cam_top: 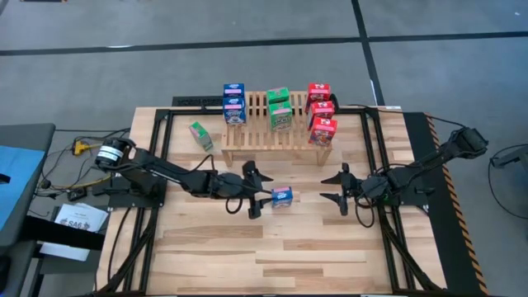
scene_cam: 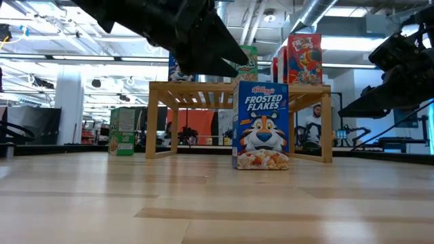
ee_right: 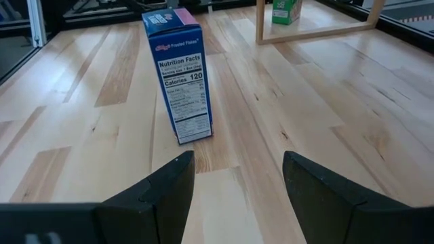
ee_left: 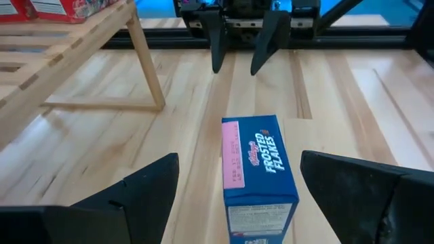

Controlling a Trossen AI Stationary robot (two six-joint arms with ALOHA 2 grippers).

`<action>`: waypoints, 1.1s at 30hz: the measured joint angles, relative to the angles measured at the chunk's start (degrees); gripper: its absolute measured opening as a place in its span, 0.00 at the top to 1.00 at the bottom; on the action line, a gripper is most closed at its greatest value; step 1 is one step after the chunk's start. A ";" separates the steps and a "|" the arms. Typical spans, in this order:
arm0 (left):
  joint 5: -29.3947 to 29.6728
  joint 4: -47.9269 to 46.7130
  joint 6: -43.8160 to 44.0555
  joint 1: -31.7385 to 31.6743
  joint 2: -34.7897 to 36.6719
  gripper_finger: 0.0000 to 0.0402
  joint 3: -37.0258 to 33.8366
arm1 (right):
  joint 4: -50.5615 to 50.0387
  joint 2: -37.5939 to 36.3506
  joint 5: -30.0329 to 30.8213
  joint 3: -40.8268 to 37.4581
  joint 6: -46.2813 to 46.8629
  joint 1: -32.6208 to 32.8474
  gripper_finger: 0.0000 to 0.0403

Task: Stack cereal on shelf
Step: Put the blue cereal box on the shelf aligned with the other blue cereal box

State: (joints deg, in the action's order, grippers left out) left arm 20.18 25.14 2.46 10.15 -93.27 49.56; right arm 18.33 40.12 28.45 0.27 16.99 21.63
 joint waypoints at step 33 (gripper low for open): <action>-1.90 -0.22 2.88 -0.19 -9.03 0.39 3.93 | -2.99 0.48 -0.08 0.00 0.00 -0.02 0.38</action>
State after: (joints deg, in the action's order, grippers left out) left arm 18.28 24.92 5.34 9.96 -102.30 53.49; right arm 15.33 40.60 28.37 0.27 16.99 21.61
